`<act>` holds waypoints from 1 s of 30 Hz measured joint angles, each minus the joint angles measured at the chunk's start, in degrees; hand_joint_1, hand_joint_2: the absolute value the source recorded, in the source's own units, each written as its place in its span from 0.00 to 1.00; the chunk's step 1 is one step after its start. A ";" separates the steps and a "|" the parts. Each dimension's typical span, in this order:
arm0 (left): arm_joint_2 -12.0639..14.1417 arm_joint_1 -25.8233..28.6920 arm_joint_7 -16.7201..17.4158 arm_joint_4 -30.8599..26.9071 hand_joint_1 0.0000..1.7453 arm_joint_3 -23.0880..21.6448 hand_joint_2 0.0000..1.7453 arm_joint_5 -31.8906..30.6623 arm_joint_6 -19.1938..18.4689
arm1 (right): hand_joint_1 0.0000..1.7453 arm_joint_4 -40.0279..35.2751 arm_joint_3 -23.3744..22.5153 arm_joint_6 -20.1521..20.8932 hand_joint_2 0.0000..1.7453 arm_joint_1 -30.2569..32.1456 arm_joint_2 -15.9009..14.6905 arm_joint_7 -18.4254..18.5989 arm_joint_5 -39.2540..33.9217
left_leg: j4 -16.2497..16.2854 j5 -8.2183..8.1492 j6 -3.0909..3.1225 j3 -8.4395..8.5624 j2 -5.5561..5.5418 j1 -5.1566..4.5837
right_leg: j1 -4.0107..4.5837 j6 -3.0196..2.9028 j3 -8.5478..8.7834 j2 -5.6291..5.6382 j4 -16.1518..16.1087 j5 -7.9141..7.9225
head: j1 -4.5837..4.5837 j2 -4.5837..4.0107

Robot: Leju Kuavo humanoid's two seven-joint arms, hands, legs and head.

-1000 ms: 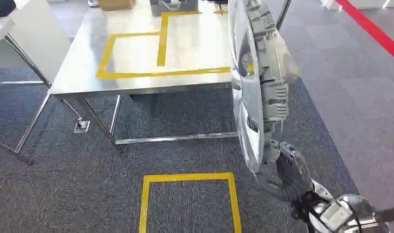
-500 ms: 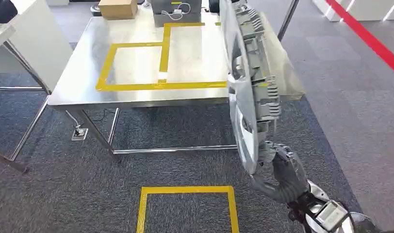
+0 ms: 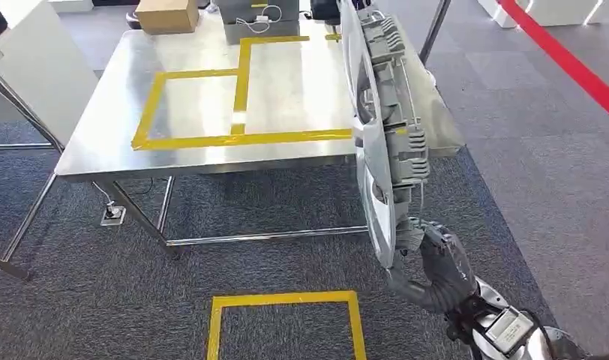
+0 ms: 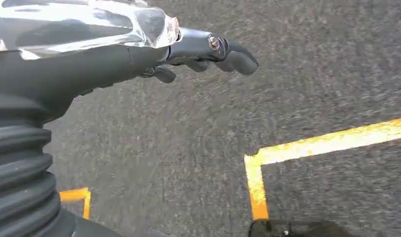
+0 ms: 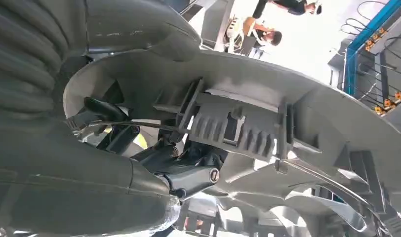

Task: Take the parts from the cabinet and place them on the table.

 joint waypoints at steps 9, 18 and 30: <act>0.07 0.02 -0.04 -0.04 0.00 0.02 1.00 -0.09 -0.07 | 0.97 -0.13 0.02 -0.42 1.00 0.97 -0.39 0.00 -0.09 | -0.93 -2.32 2.14 2.83 -0.16 0.22 | -0.18 1.74 -10.63 -0.45 18.17 -5.97 | 0.74 0.00; -0.02 -0.20 -0.04 0.02 0.00 0.02 1.00 0.06 0.02 | 0.97 -0.13 0.07 -0.50 1.00 1.11 -0.59 0.02 -0.85 | -1.64 -5.80 0.18 6.78 -0.15 0.00 | 0.53 -0.09 -6.03 -0.56 1.13 4.81 | 0.68 0.00; 0.09 -0.05 -0.02 0.00 0.00 0.09 1.00 0.61 0.04 | 0.97 1.14 0.28 0.02 1.00 -0.58 -0.04 0.02 -0.74 | 0.45 -0.24 -0.38 -0.09 0.05 -0.22 | 0.13 0.07 -1.12 -0.47 0.34 0.90 | 0.26 0.00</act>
